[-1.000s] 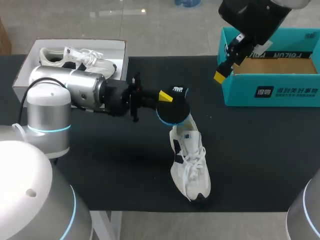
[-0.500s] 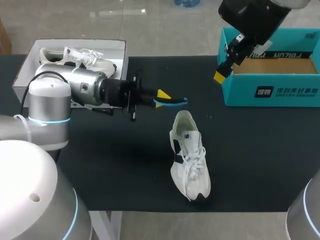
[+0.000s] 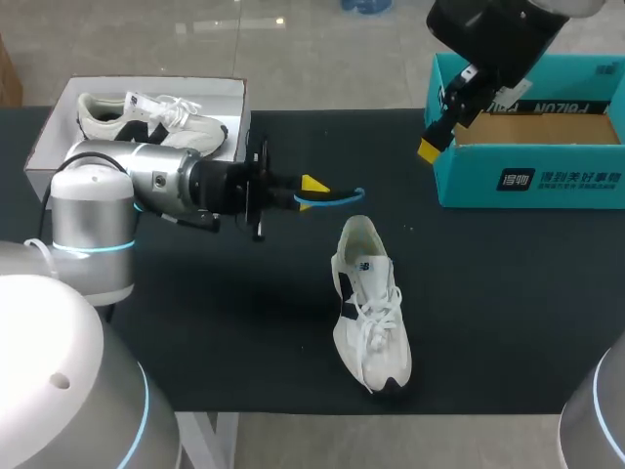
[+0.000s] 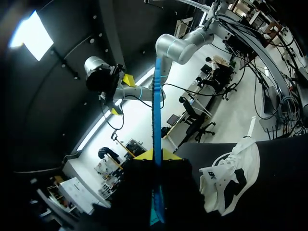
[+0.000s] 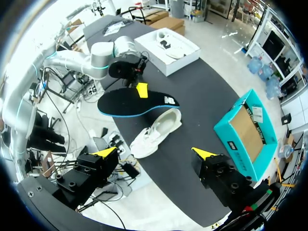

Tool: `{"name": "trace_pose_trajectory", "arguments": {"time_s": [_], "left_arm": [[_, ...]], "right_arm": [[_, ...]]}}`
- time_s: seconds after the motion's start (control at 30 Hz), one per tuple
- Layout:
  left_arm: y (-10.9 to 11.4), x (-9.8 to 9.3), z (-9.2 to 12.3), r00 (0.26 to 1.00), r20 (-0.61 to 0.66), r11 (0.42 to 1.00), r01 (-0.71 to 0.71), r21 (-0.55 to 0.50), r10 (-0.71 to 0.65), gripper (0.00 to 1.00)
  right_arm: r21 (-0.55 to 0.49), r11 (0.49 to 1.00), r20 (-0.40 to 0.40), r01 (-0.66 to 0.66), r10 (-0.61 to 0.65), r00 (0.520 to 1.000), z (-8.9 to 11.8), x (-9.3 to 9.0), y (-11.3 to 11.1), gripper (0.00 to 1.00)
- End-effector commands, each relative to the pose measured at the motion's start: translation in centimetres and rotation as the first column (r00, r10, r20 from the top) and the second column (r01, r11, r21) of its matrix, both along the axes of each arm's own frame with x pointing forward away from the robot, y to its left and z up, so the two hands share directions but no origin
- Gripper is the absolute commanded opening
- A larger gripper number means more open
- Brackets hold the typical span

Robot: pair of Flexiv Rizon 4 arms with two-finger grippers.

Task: Take the shoe out of the shoebox, open the shoe tongue, remove and reinsert the insole, then place the shoe into the shoebox

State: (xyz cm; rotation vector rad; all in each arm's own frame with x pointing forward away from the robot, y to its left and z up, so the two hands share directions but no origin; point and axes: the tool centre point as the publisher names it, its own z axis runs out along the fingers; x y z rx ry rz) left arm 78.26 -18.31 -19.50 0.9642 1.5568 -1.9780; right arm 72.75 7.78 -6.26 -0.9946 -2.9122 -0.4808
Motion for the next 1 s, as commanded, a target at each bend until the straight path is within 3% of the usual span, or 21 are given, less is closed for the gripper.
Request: {"name": "trace_pose_trajectory", "arguments": {"time_s": [0.03, 0.07, 0.13, 0.3, 0.53, 0.77, 0.83, 0.9, 1.0], "left_arm": [[-0.1, 0.0, 0.0, 1.000, 0.001, 1.000, 0.000, 0.001, 0.000, 0.00], [-0.1, 0.0, 0.0, 1.000, 0.001, 1.000, 0.000, 0.001, 0.000, 0.00], [-0.3, 0.7, 0.2, 0.990, -0.144, 0.999, -0.001, 0.033, 0.005, 0.00], [-0.9, 1.0, 0.4, 0.936, -0.350, 0.996, -0.002, 0.093, 0.035, 0.00], [-1.7, 0.7, -0.6, 0.779, -0.626, 0.982, 0.102, 0.159, 0.021, 0.00], [-1.5, 0.7, -0.1, 0.686, -0.727, 0.983, 0.155, 0.103, -0.032, 0.00], [-1.4, 0.7, 0.1, 0.687, -0.725, 0.984, 0.152, 0.092, -0.038, 0.00], [-1.3, 0.7, 0.5, 0.707, -0.695, 0.980, 0.199, 0.022, -0.128, 0.00], [-1.3, 0.7, 0.5, 0.707, -0.695, 0.980, 0.199, 0.022, -0.128, 0.00]], "right_arm": [[-0.002, 1.000, -0.003, 0.001, -0.001, 1.000, 0.0, 0.1, 0.1, 1.00], [-0.002, 1.000, -0.003, 0.001, -0.001, 1.000, 0.0, 0.1, 0.1, 1.00], [-0.002, 1.000, -0.003, 0.001, -0.001, 1.000, 0.0, 0.1, 0.1, 1.00], [-0.002, 1.000, -0.003, 0.001, -0.001, 1.000, 0.0, 0.1, 0.1, 1.00], [-0.002, 1.000, -0.003, 0.001, -0.001, 1.000, 0.0, 0.1, 0.1, 1.00], [-0.002, 1.000, -0.003, 0.001, -0.001, 1.000, 0.0, 0.1, 0.1, 1.00], [-0.002, 1.000, -0.003, 0.001, -0.001, 1.000, 0.0, 0.1, 0.1, 1.00], [-0.002, 1.000, -0.003, 0.001, -0.001, 1.000, 0.0, 0.1, 0.1, 1.00], [-0.002, 1.000, -0.003, 0.001, -0.001, 1.000, 0.0, 0.1, 0.1, 1.00]]}}
